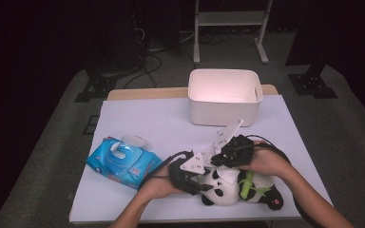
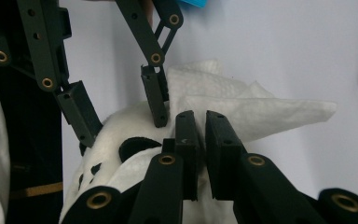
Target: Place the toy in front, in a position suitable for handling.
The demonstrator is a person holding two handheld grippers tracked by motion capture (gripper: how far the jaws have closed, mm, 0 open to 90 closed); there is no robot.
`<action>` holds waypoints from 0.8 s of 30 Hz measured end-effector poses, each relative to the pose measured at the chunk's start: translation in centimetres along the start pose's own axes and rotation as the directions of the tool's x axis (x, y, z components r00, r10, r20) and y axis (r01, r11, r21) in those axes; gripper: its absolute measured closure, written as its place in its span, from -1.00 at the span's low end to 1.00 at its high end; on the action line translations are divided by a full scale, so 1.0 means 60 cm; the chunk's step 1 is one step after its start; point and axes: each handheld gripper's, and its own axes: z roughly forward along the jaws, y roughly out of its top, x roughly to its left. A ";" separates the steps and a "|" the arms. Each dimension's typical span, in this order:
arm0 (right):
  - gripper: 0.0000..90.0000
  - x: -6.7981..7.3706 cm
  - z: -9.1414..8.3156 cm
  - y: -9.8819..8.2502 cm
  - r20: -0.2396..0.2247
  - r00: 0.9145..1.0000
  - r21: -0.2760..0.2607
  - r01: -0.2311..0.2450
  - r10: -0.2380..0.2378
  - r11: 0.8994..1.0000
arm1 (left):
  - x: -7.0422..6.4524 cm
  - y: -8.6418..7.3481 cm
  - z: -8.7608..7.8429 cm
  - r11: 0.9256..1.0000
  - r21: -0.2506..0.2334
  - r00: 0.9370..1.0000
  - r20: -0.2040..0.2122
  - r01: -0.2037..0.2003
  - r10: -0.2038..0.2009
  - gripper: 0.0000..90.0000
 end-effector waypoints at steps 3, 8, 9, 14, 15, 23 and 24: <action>0.85 0.002 -0.012 -0.010 0.006 1.000 -0.007 -0.012 0.012 1.000 | -0.001 0.002 0.000 1.000 0.001 1.000 -0.005 -0.002 0.002 0.13; 0.85 0.013 -0.038 -0.049 0.016 0.999 -0.043 -0.047 0.047 0.998 | 0.001 0.003 0.000 1.000 -0.004 1.000 -0.003 0.006 -0.006 0.13; 0.85 0.017 -0.041 -0.055 0.015 0.998 -0.053 -0.053 0.054 0.997 | 0.001 0.004 -0.001 1.000 0.000 1.000 -0.002 0.008 -0.008 0.12; 0.85 0.028 -0.038 -0.058 0.032 0.998 -0.083 -0.042 0.045 0.996 | 0.010 0.017 -0.020 0.998 -0.050 0.999 -0.035 0.027 -0.028 0.06; 0.85 0.028 -0.035 -0.056 0.029 0.999 -0.088 -0.036 0.039 0.995 | 0.010 0.018 -0.020 0.999 -0.044 0.999 -0.032 0.027 -0.029 0.08; 0.85 0.034 -0.045 -0.072 0.032 0.999 -0.107 -0.041 0.044 0.993 | 0.011 0.009 -0.010 0.998 -0.036 0.999 -0.009 0.044 -0.045 0.15; 0.85 0.036 -0.048 -0.075 0.040 0.998 -0.101 -0.035 0.039 0.994 | 0.012 0.009 -0.010 0.999 -0.035 0.999 -0.010 0.039 -0.039 0.15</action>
